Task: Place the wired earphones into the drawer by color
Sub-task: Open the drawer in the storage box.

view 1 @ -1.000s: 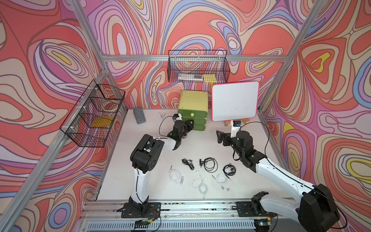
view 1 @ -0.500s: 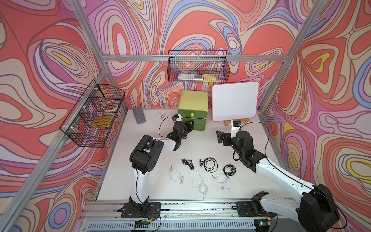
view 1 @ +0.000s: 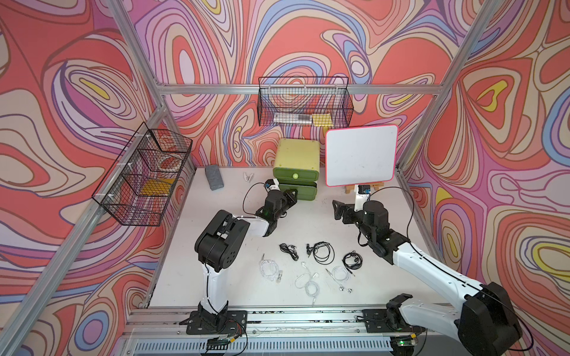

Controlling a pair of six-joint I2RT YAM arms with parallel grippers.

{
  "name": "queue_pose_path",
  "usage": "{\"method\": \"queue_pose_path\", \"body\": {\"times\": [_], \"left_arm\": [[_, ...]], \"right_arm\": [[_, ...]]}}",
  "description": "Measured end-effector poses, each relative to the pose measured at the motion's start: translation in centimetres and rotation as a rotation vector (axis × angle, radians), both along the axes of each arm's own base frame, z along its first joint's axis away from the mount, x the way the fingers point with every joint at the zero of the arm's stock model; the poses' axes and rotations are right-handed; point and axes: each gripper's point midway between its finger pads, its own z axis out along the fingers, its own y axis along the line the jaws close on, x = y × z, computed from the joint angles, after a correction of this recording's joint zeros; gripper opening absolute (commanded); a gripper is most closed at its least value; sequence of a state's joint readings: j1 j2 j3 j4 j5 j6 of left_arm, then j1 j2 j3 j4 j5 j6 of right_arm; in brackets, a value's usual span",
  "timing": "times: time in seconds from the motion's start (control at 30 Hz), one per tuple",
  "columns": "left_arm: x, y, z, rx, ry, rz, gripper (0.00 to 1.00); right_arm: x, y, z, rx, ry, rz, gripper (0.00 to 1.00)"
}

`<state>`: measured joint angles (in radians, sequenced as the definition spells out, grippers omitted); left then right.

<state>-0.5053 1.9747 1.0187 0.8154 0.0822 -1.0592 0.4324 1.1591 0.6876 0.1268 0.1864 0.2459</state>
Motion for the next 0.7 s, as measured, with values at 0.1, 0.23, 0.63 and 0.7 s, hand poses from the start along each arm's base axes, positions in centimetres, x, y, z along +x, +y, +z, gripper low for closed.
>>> {"method": "queue_pose_path", "body": {"times": [0.1, 0.23, 0.63, 0.7], "left_arm": [[-0.6, 0.1, 0.0, 0.003, 0.002, 0.0, 0.19], [-1.3, 0.1, 0.0, 0.005, 0.005, -0.004, 0.19], [-3.9, 0.4, 0.1, 0.014, 0.015, -0.018, 0.18], [-4.4, 0.4, 0.1, 0.015, 0.016, -0.019, 0.18]], "right_arm": [[0.0, 0.0, 0.0, 0.0, 0.0, 0.0, 0.98], [0.0, 0.0, 0.0, 0.0, 0.0, 0.0, 0.98], [0.0, 0.0, 0.0, 0.0, 0.0, 0.0, 0.98], [0.0, 0.0, 0.0, 0.0, 0.0, 0.0, 0.98]]}}
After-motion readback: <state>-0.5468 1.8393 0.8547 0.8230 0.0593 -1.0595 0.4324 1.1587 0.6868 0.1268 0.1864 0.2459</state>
